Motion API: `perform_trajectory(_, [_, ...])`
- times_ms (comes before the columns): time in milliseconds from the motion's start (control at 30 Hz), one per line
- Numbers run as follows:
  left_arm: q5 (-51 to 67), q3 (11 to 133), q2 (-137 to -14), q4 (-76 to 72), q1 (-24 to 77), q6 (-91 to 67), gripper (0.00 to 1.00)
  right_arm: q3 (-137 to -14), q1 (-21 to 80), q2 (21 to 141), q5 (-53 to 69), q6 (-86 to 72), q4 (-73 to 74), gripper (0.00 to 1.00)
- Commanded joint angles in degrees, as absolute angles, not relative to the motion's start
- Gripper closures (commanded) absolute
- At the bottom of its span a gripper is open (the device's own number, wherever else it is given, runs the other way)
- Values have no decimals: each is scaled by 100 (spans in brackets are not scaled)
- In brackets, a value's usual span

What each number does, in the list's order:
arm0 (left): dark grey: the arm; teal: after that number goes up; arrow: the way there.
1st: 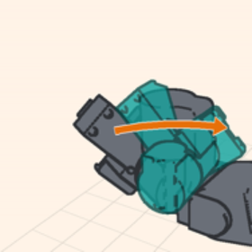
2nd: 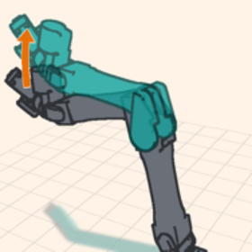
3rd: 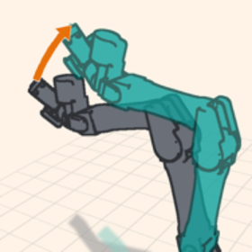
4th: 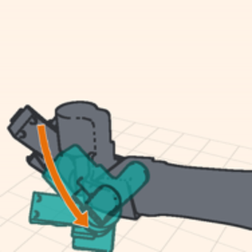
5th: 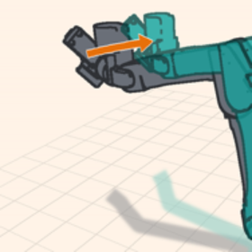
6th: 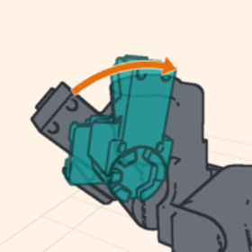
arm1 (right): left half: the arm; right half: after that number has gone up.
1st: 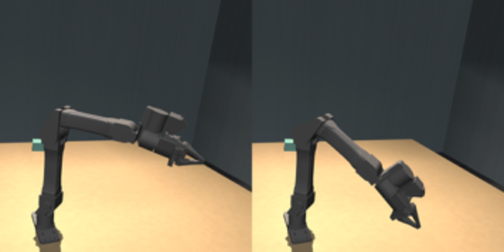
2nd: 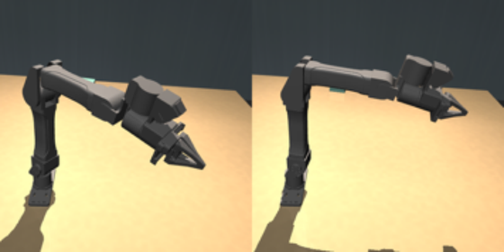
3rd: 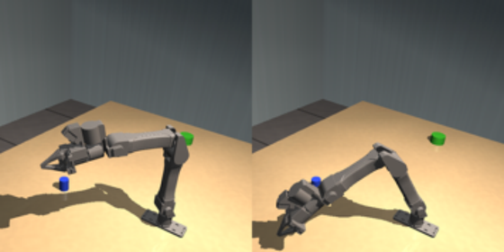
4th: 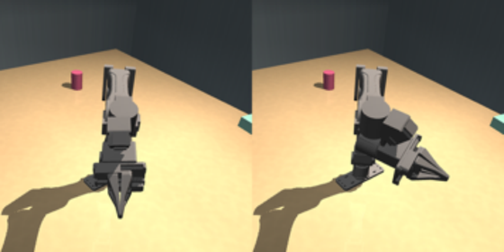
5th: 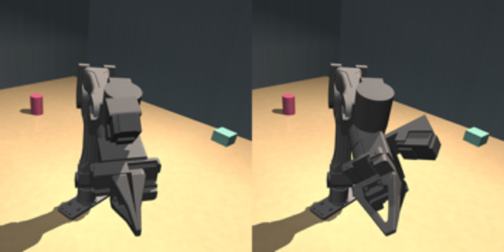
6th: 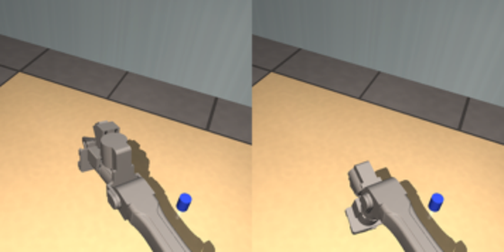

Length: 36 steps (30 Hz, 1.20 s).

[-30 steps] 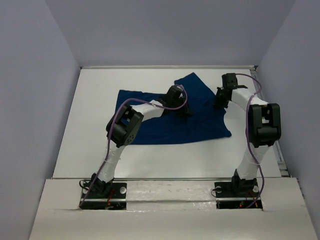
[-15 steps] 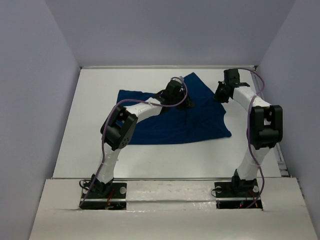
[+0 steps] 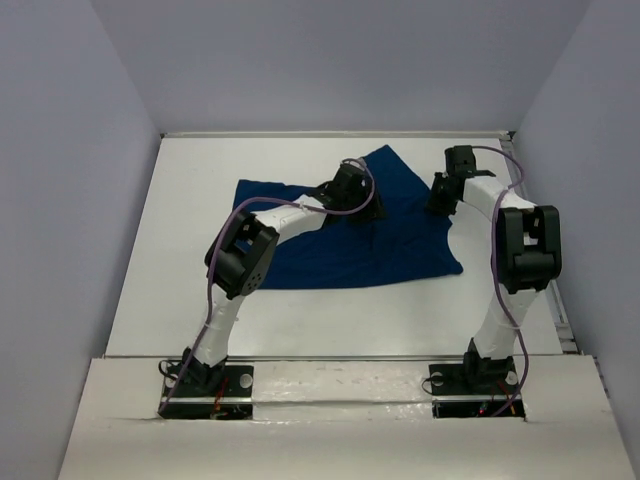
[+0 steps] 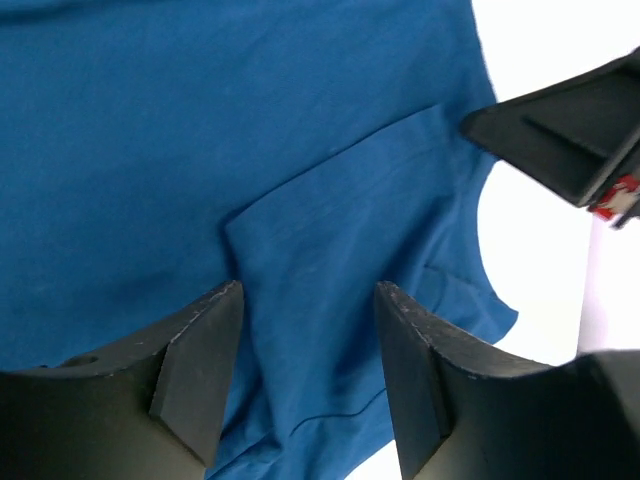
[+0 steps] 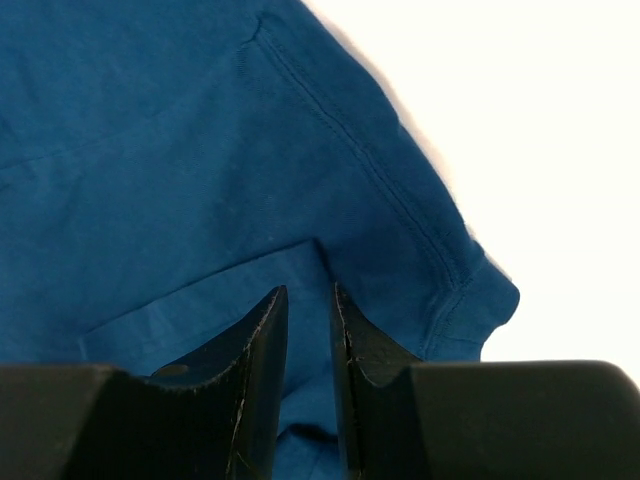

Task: Fold and stack the t-shirts
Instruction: Fold the flattened tshirt in 1/3 of the way

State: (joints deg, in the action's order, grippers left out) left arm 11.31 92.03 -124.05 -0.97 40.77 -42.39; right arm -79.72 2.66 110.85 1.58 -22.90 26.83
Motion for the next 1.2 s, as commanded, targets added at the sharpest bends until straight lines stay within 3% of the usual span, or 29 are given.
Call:
perform_trajectory(0, [1081, 9132, -12445, 35, 4104, -4113, 45, -7902, 220, 11144, 237, -2285, 2672, 71])
perform_trajectory(667, [1292, 9299, -12735, -290, 4157, -4245, 54, -7919, 220, 11303, 211, -2232, 2725, 76])
perform_trajectory(800, [1292, 9352, -12762, -281, 4157, -4254, 66, -7893, 220, 11320, 211, -2241, 2707, 75])
perform_trajectory(900, [1275, 9369, -12762, -290, 4157, -4271, 68, -7919, 220, 11338, 228, -2241, 2716, 75])
perform_trajectory(967, [1283, 9369, -12762, -299, 4157, -4289, 75, -7954, 220, 11347, 255, -2241, 2707, 81])
perform_trajectory(1067, [1301, 9378, -12744, -325, 4157, -4315, 82, -7937, 220, 11303, 220, -2276, 2655, 100])
perform_trajectory(1167, [1310, 9352, -12657, -316, 4157, -4324, 87, -7858, 220, 11005, 123, -2338, 2558, 100])
